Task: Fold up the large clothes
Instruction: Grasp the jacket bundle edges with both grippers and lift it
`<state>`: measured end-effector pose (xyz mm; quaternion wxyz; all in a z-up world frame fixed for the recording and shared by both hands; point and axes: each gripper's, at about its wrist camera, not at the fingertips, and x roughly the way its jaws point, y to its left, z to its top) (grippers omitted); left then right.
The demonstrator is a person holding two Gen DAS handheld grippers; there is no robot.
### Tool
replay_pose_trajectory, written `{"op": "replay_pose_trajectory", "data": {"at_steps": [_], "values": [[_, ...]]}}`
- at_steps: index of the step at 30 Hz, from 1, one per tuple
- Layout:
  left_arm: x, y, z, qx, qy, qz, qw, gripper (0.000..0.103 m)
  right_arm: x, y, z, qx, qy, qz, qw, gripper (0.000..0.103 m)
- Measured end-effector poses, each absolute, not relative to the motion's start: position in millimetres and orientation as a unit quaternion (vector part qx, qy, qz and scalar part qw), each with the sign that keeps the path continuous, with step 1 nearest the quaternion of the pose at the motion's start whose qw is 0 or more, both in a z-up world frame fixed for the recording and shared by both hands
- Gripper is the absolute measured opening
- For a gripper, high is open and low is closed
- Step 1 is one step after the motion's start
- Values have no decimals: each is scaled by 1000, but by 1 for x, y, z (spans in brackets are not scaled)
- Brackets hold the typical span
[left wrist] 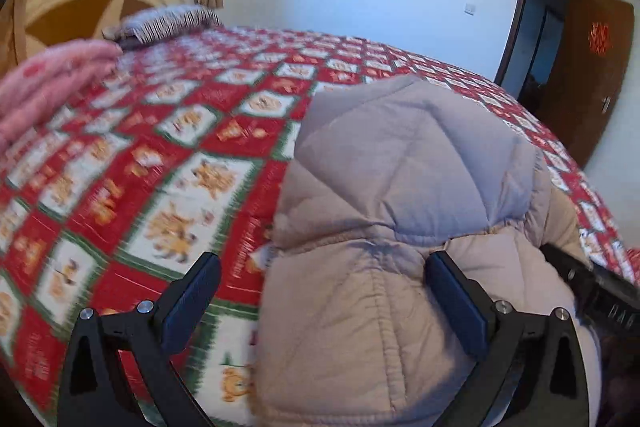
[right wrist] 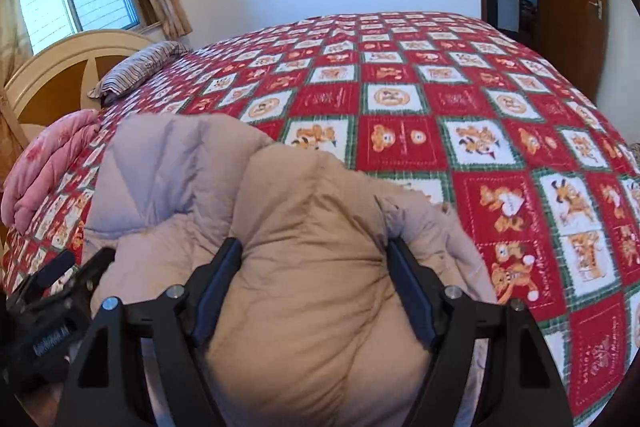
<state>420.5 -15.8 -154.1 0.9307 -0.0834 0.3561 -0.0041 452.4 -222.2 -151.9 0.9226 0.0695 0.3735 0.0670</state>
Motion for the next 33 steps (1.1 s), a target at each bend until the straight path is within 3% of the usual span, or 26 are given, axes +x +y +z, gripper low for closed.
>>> {"op": "replay_pose_trajectory", "data": {"at_steps": [21,26,27,29,33], "values": [[434,-29,-168,-65,382,2,922,103,451,-231,-168,77,379,47,921,82],[409,0,-143,-96,391,-44,914,102,437,-238,-151,81,366,59,925,82],[401,5,-137,-95,381,-46,919,102,426,-243,-143,86,351,58,931,82],[384,16,-128,-76,360,-49,928,102,404,-255,-131,88,324,37,941,94],[384,18,-150,-87,405,-60,908,102,375,-286,-133,102,317,-1,943,96]]}}
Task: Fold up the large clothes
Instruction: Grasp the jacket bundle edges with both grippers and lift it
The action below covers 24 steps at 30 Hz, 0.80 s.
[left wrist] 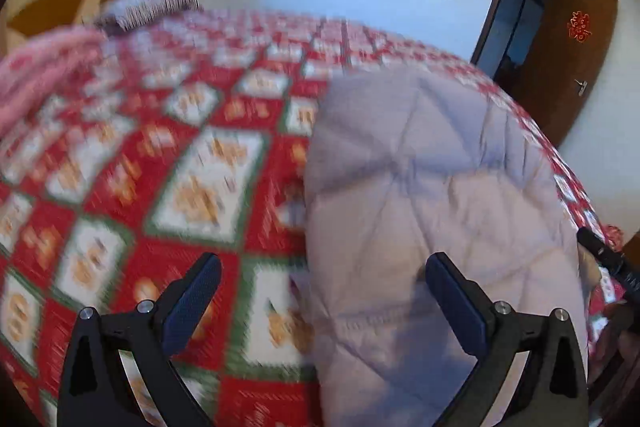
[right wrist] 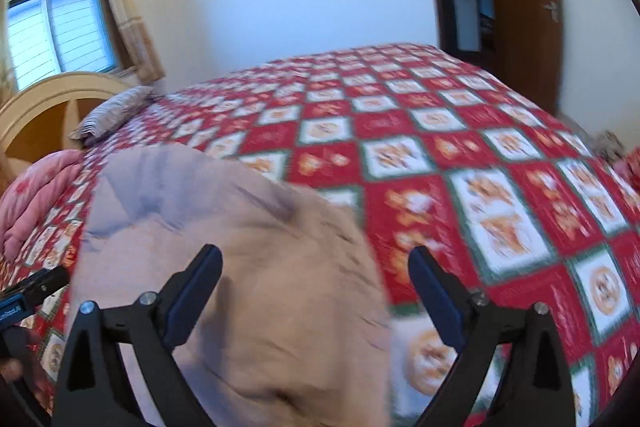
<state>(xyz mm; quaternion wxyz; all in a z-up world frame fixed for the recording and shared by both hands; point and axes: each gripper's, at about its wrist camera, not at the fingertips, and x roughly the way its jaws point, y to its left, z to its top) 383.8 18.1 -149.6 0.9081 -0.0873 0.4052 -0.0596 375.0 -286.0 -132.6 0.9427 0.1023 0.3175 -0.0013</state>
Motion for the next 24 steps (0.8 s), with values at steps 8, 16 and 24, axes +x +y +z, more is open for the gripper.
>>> {"op": "replay_pose_trajectory", "data": {"at_steps": [8,16,24], "values": [[384,5,-171,-116,421,-65,897,102,379,-302,-176,211,391,56,894,96],[381,-16,-168,-60,399,-44,914,102,383,-295,-187,224,393,100,886,96],[389,-12,-176,-98,409,-91,903,102,389,-292,-192,214,396,108,886,94]]}}
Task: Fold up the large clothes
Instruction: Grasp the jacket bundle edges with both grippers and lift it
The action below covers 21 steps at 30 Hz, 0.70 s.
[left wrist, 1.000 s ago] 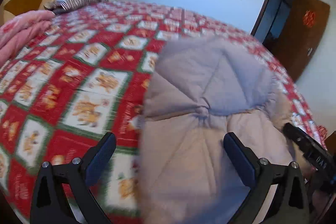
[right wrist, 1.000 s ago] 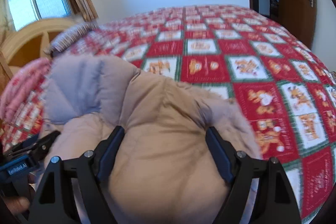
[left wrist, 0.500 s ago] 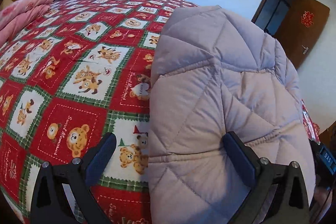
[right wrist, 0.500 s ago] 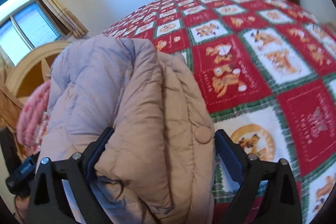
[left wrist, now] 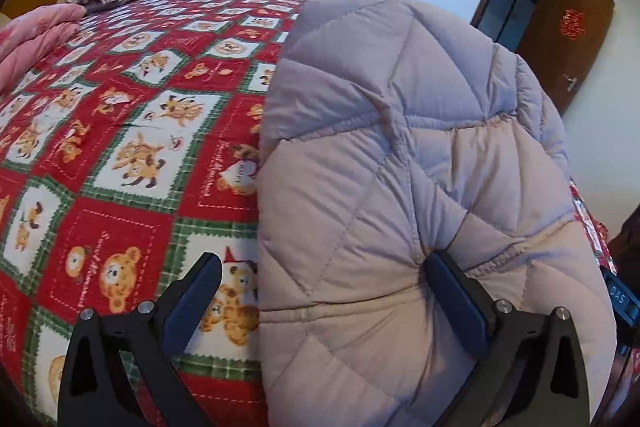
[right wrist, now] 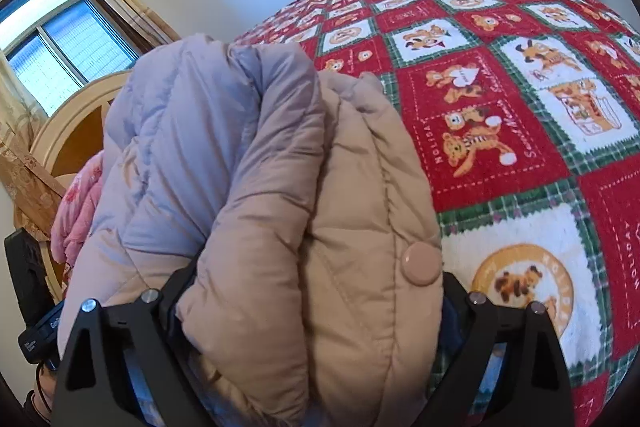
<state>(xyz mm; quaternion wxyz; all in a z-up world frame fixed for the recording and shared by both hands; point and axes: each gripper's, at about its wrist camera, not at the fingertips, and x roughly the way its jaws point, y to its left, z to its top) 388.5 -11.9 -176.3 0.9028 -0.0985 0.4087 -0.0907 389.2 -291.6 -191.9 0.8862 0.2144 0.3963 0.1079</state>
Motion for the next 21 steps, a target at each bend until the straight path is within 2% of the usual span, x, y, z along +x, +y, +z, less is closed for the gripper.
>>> {"op": "replay_pose_trajectory", "data": {"at_steps": [10,13,15,21], "values": [[394,-26,-177,-95,405,-120,902,102,387,-279,-189,183,411,88,889,92],[395,-26,-178,-98,403,-128,901,102,384,-280,-189,186,409,97,888,87],[394,-30,-176,-90,397,-132,904,96,384,-278,-190,181,406,102,890,83],[393,-36,-173,-80,392,-140,906,90,382,-273,-188,176,403,108,892,69]]}}
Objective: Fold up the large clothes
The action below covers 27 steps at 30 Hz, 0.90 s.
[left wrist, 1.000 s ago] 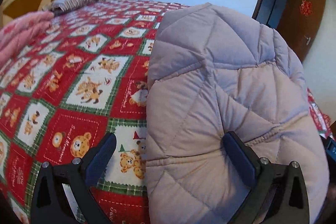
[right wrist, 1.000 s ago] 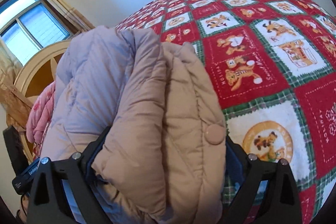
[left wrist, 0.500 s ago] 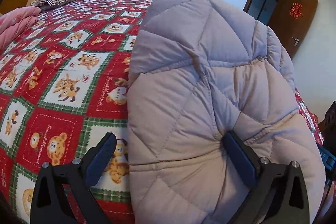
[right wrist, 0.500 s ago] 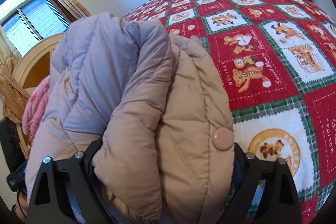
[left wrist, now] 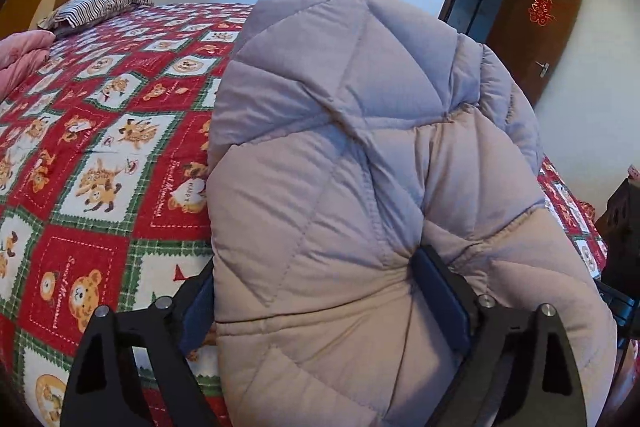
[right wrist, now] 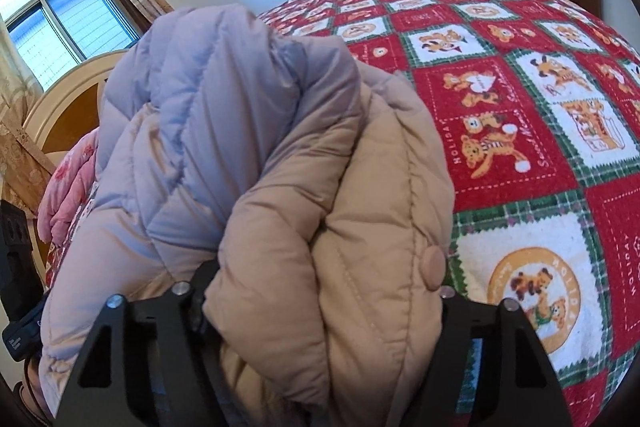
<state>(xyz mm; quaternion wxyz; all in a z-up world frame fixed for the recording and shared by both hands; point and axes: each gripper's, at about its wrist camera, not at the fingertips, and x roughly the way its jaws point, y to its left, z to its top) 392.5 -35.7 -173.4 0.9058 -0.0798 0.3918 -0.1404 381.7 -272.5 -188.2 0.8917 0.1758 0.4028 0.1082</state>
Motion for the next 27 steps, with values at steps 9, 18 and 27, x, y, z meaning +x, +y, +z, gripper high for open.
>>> {"op": "replay_pose_trajectory", "data": {"at_steps": [9,18,27], "values": [[386,-48,-165,-49,380,-138,913,77,377,-262,-185,155,392,105,901,55],[392,-41,-168,-70,382,-140,911,79,381,-275,-194,211,389,113,890,67],[367,-47,-131,5,334,-133,933,37,365,-266,-175,194,368,122,901,35]]}}
